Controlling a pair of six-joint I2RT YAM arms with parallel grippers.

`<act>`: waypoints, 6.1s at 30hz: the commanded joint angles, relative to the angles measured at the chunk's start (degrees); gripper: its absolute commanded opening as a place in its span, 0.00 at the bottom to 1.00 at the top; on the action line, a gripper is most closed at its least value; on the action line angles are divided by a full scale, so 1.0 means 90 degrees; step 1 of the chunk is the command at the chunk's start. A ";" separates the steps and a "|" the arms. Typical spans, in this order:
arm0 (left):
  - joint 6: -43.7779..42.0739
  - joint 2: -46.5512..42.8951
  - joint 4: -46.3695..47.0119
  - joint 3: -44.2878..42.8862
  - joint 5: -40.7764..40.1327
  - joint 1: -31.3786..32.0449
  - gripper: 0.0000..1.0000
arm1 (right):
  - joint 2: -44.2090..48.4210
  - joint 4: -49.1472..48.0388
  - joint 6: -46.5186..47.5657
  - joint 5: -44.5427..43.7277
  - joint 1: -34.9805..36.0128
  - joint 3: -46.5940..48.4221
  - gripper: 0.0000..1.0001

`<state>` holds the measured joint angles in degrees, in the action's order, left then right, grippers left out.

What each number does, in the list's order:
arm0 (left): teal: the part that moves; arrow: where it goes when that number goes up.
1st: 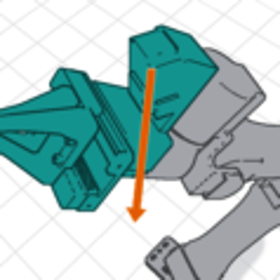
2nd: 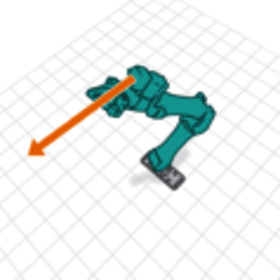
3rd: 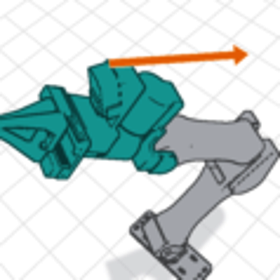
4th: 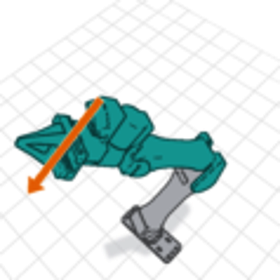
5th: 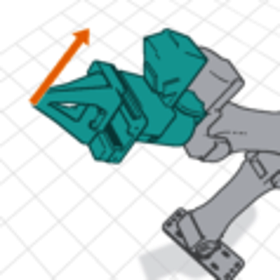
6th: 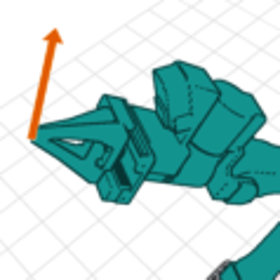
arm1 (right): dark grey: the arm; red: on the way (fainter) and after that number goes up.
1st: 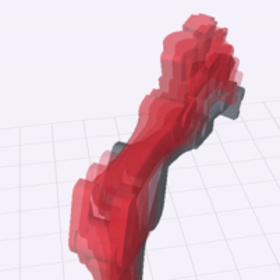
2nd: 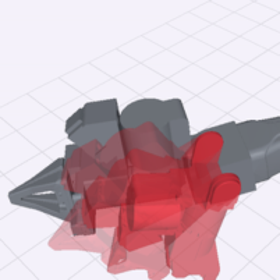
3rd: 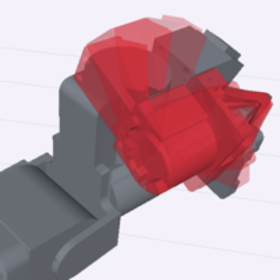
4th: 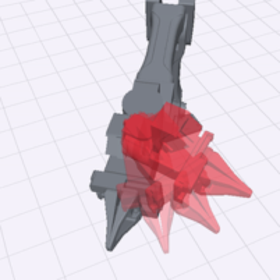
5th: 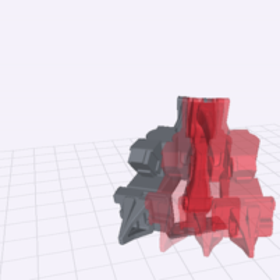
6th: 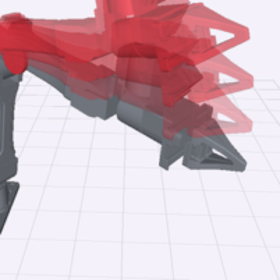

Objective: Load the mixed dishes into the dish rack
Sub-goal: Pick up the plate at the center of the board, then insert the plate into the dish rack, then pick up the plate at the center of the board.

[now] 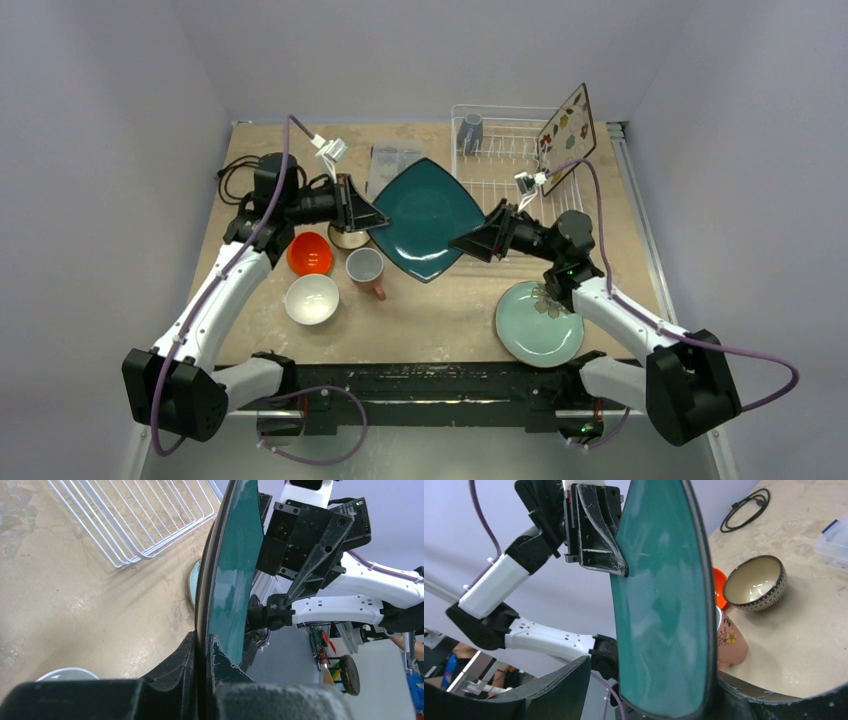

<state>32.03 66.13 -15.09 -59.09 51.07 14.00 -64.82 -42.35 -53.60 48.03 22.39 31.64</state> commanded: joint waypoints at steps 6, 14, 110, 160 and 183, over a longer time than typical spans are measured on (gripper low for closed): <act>0.0209 -0.0069 0.0913 -0.0134 0.0683 0.0192 0.00 | -0.0580 -0.3195 -0.1772 0.0614 -0.0257 -0.0277 0.65; 0.0125 -0.0038 0.0781 -0.0189 0.0732 0.0225 0.00 | -0.0602 -0.2801 -0.1588 0.0561 -0.0316 -0.0214 0.42; -0.0548 0.0048 0.0807 -0.0876 -0.1981 -0.0742 0.89 | -0.3798 0.2449 0.6434 -0.8274 -0.1523 0.4997 0.00; 0.0162 0.0319 0.1408 -0.0817 -0.1183 -0.1233 0.89 | -0.2831 0.4366 0.4873 -0.8042 -0.1736 0.5287 0.33; 0.0034 0.0473 0.1190 -0.0870 -0.1051 -0.0822 0.88 | 0.1298 0.4410 0.3672 -0.6492 0.1592 0.1521 0.42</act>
<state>34.76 70.43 -4.03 -65.87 41.47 3.90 -58.43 -3.73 -20.12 -5.32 36.86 42.96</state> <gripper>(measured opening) 0.887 0.392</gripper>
